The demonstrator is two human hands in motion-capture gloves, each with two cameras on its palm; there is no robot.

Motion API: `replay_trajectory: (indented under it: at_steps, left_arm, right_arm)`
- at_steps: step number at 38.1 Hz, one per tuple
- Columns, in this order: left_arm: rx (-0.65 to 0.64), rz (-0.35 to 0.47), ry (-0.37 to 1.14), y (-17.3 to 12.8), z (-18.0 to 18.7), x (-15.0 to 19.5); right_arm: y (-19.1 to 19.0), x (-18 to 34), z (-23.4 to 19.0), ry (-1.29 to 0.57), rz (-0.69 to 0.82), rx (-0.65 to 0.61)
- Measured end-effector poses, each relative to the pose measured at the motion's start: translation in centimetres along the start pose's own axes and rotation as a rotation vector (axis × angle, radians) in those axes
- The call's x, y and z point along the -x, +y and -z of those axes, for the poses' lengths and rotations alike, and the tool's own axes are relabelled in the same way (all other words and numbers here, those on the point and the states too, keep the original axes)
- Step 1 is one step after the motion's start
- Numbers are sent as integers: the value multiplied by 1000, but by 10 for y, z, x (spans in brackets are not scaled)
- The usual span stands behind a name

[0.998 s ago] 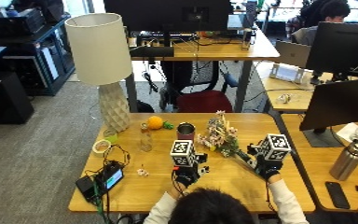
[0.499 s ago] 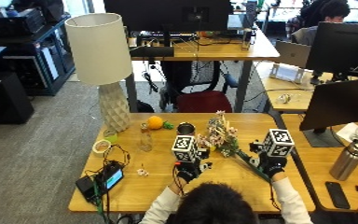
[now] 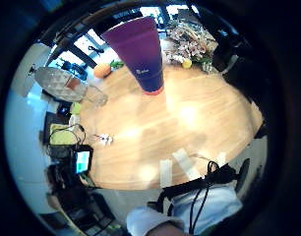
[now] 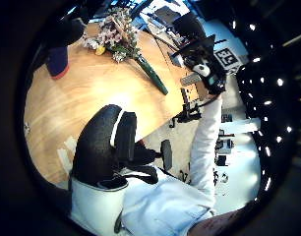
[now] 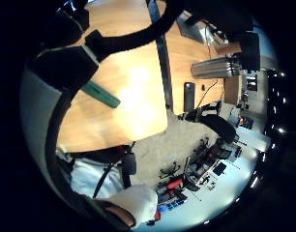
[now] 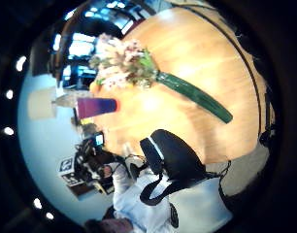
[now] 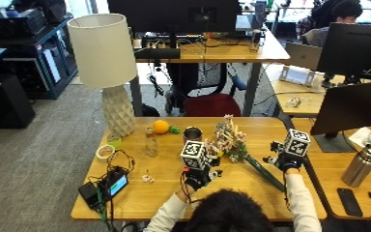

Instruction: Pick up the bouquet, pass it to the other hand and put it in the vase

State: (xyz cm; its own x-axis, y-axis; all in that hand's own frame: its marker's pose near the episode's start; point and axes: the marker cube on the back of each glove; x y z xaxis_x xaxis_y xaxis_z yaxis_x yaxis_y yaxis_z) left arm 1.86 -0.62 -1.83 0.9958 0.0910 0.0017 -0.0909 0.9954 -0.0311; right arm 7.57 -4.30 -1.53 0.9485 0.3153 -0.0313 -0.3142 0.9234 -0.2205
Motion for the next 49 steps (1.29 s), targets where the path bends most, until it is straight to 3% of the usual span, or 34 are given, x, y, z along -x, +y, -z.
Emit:
replay_trajectory:
  at_steps: [5,10,16,23,28,33,37,43,47,49]
  left_arm:
    - [-1,8,-3,2,0,4]
    - [3,26,-4,2,-3,10]
    - [7,50,-4,1,-6,16]
    - [17,61,-8,-4,-9,17]
    - [17,62,-8,-8,-10,16]
    - [46,75,-5,-11,-12,16]
    - [66,77,-1,-15,-12,17]
    - [116,85,47,-31,-10,21]
    - [153,71,114,-45,-4,17]
    - [163,57,157,-54,0,14]
  right_arm:
    - [30,0,-28,13,-79,160]
    - [37,-4,-61,22,-162,203]
    - [45,-2,-98,15,-118,291]
    - [39,1,-104,74,-119,97]
    - [44,4,-104,122,-137,92]
    - [33,5,-94,182,-86,-136]
    - [28,1,-89,200,-111,-235]
    - [27,-2,-85,22,-176,-291]
    - [35,35,-75,-352,-111,-214]
    - [29,49,-64,-489,-15,-319]
